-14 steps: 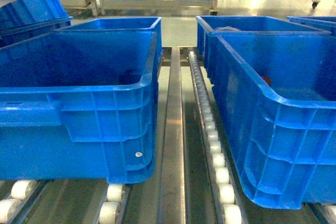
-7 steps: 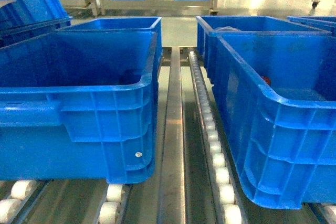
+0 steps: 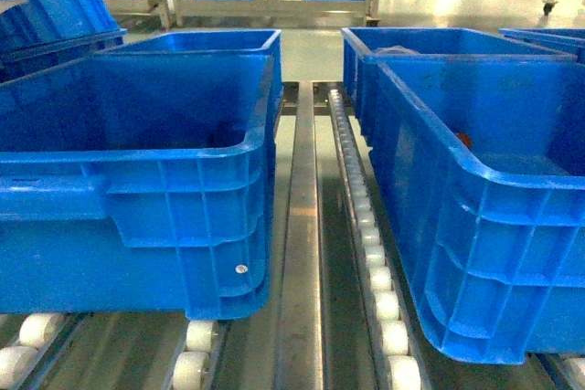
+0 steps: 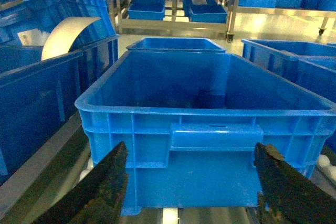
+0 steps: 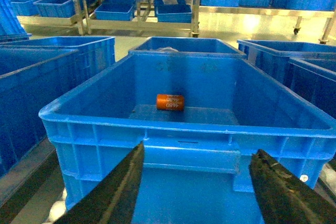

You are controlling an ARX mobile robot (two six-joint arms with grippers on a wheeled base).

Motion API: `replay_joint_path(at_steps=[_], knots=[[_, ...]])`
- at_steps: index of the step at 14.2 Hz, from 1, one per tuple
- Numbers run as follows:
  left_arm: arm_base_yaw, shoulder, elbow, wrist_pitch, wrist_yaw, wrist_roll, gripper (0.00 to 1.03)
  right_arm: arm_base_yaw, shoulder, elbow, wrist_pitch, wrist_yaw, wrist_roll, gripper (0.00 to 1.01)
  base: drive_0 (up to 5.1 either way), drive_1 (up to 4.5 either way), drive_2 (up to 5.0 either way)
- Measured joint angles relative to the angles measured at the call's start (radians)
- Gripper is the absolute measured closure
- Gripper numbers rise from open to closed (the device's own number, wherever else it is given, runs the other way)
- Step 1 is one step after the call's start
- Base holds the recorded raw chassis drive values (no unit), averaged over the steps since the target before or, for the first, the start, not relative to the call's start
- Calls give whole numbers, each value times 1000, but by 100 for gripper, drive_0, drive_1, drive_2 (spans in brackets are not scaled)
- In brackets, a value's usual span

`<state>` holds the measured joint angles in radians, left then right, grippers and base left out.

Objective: Sort blue parts and orange caps into right shelf containers

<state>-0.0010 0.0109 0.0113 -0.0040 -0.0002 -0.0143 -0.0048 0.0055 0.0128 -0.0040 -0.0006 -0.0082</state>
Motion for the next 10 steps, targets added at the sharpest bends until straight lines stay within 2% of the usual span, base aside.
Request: replay_joint_path(at_steps=[3, 4, 10], knots=[[0, 0, 0, 0, 0, 1, 3, 0, 0, 0, 0, 0, 0, 5, 0, 0, 0], [0, 0, 0, 0, 0, 1, 6, 0, 0, 0, 0, 0, 0, 3, 0, 0, 0], [0, 0, 0, 0, 0, 1, 5, 0, 0, 0, 0, 0, 0, 3, 0, 0, 0]])
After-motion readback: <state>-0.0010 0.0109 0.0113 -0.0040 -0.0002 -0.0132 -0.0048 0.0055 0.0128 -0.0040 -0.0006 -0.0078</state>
